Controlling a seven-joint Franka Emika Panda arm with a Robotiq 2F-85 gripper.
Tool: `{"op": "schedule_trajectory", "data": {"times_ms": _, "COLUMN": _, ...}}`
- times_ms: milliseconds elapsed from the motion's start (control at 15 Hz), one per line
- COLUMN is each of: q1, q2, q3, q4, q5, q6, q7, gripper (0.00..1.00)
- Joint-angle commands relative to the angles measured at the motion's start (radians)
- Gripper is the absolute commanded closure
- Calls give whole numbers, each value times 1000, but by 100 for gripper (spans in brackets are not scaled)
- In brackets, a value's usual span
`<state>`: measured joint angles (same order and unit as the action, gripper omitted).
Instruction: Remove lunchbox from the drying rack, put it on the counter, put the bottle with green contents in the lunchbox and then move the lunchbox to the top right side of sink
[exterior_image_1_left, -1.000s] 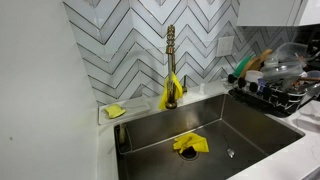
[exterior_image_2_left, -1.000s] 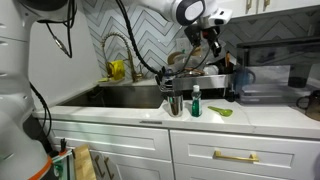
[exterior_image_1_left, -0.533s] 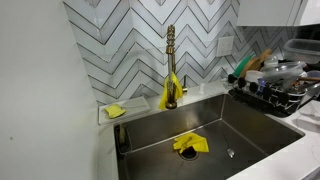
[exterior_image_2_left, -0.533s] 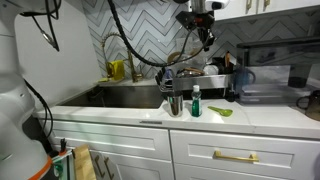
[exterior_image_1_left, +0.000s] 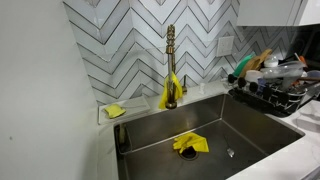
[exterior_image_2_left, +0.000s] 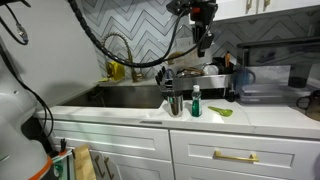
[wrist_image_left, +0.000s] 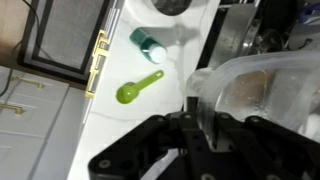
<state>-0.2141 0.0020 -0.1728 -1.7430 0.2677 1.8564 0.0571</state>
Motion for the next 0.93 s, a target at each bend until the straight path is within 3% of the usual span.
{"op": "schedule_trajectory", "data": {"times_ms": 0, "q1": -25, "q2": -99, "q3": -45, "q4": -148, "q5": -27, "q6": 49, "q7": -8, "gripper": 98}}
{"op": "schedule_trajectory", "data": {"times_ms": 133, "q1": -39, "q2": -111, "q3": -63, "q4": -190, "q5": -98, "q6": 104, "q7": 43, "gripper": 98}}
{"op": "schedule_trajectory", "data": {"times_ms": 200, "q1": -27, "q2": -65, "q3": -61, "q4": -108, "q5": -48, "q6": 40, "q7": 5, "gripper": 93}}
{"op": "schedule_trajectory", "data": {"times_ms": 333, "q1": -38, "q2": -78, "q3": -71, "q4": -143, "q5": -75, "q6": 75, "q7": 14, "gripper": 93}}
{"op": "schedule_trajectory", "data": {"times_ms": 400, "q1": -38, "q2": -78, "q3": -72, "q4": -149, "q5": -78, "q6": 80, "q7": 16, "gripper": 98}}
{"op": "schedule_trajectory", "data": {"times_ms": 533, "q1": -52, "q2": -44, "q3": -81, "q4": -147, "q5": -132, "q6": 80, "q7": 48, "gripper": 98}}
{"op": "schedule_trajectory", "data": {"times_ms": 867, "q1": -89, "q2": 15, "q3": -129, "q4": -159, "q5": -145, "q6": 81, "q7": 43, "gripper": 98}}
